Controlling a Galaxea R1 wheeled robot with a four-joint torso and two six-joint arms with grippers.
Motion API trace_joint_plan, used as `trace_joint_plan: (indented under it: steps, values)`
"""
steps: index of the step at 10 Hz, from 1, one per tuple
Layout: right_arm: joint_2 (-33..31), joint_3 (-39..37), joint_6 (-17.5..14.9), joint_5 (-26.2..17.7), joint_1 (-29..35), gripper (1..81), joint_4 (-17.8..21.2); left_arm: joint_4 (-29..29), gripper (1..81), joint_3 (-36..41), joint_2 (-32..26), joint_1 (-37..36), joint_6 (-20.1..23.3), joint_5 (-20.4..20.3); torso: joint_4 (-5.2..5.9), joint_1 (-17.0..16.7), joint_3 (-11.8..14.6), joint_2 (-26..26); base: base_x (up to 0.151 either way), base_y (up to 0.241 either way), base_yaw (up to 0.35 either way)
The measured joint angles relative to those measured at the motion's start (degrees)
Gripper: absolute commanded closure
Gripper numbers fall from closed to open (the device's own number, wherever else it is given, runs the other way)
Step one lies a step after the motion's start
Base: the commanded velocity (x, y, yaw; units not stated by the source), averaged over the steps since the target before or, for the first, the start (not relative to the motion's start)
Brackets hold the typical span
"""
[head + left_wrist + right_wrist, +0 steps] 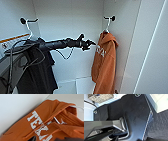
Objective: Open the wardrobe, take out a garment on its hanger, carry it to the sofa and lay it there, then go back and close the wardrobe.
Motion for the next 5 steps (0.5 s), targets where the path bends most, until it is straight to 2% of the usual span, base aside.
trace_joint_plan:
  steps: [1, 4, 5]
  values:
    - [0.0, 0.0, 0.0, 0.05, 0.0, 1.0, 0.01, -0.66, 1.0, -0.6, 0.48, -1.61, -0.33, -0.35, -0.37, 0.0, 0.0, 0.0, 0.0, 0.0, 0.0]
    - [0.01, 0.0, 0.11, 0.05, -0.17, 1.0, 0.06, -3.0, 1.0, -1.77, 0.99, -4.33, -1.34, -3.97, -4.07, 0.0, -0.02, 0.02, 0.0, 0.0, 0.0]
    - [0.0, 0.0, 0.11, 0.02, -0.48, 1.0, 0.09, -3.46, 1.0, -1.49, 1.99, -4.39, -1.49, -5.46, -4.44, 0.0, -0.02, 0.0, 0.0, 0.0, 0.0]
